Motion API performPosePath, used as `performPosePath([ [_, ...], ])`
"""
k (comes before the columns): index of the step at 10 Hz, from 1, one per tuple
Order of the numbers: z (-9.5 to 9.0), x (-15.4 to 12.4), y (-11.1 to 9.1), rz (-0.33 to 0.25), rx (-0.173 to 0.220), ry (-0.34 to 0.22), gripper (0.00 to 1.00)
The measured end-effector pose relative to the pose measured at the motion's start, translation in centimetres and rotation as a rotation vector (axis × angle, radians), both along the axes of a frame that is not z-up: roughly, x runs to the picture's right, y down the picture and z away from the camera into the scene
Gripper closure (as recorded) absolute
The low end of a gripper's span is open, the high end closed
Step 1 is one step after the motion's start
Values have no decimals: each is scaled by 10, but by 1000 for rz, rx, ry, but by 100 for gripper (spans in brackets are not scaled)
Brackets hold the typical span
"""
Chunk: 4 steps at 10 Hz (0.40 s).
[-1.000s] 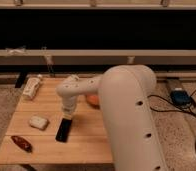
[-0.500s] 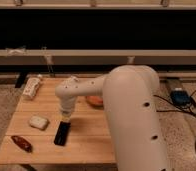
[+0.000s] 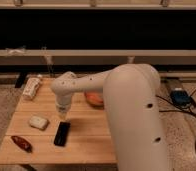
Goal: Push the eraser across the table
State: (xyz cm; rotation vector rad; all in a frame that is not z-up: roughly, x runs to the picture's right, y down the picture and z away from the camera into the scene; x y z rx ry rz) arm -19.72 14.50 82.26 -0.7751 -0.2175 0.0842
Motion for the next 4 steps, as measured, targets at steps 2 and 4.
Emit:
performPosePath([
  [2, 5, 6, -14, 13, 17, 5, 100],
  [4, 4, 6, -12, 8, 15, 5, 89],
])
